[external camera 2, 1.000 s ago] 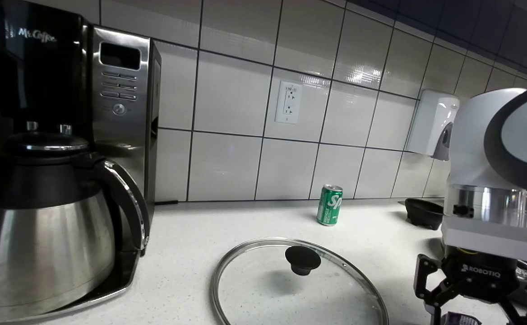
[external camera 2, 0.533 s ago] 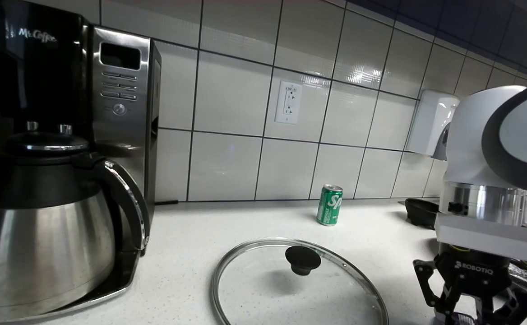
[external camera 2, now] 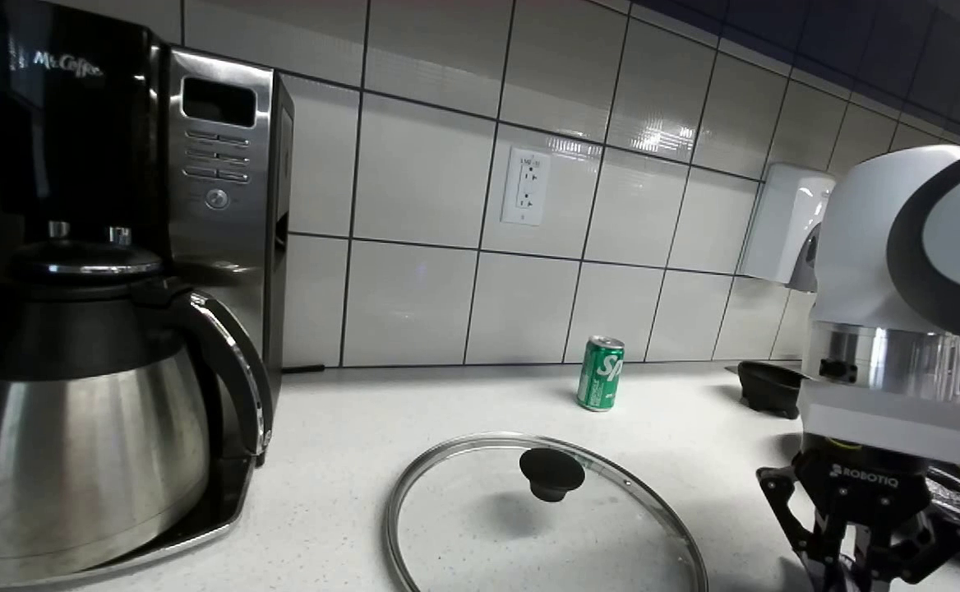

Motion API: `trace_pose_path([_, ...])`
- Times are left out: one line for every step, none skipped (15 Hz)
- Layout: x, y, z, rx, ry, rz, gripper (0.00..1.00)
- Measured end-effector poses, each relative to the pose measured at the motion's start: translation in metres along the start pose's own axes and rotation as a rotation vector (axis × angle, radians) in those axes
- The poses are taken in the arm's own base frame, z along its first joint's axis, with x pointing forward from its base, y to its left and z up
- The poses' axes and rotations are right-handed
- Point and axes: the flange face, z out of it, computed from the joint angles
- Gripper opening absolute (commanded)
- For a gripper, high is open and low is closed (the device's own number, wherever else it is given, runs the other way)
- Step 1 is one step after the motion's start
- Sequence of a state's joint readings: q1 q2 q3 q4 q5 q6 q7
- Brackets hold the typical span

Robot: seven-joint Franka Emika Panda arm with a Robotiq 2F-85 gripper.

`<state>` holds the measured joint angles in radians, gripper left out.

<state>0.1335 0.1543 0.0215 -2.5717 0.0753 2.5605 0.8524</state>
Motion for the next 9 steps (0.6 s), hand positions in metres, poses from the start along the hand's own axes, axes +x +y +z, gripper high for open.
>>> trace_pose_path([0.002,0.001,-0.004,0.006,0.007,-0.006,0.04])
trace_pose_path([0.003,0.001,-0.009,0.015,0.014,-0.016,0.04])
trace_pose_path([0.005,0.002,-0.015,0.024,0.022,-0.030,0.04])
trace_pose_path([0.007,0.003,-0.021,0.033,0.032,-0.044,0.04])
trace_pose_path([0.010,0.004,-0.028,0.041,0.044,-0.058,0.04])
trace_pose_path([0.014,0.007,-0.035,0.048,0.057,-0.068,0.04])
trace_pose_path([0.019,0.011,-0.041,0.055,0.071,-0.072,0.04])
trace_pose_path([0.025,0.017,-0.048,0.063,0.084,-0.068,0.04])
trace_pose_path([0.032,0.024,-0.055,0.070,0.097,-0.058,0.04])
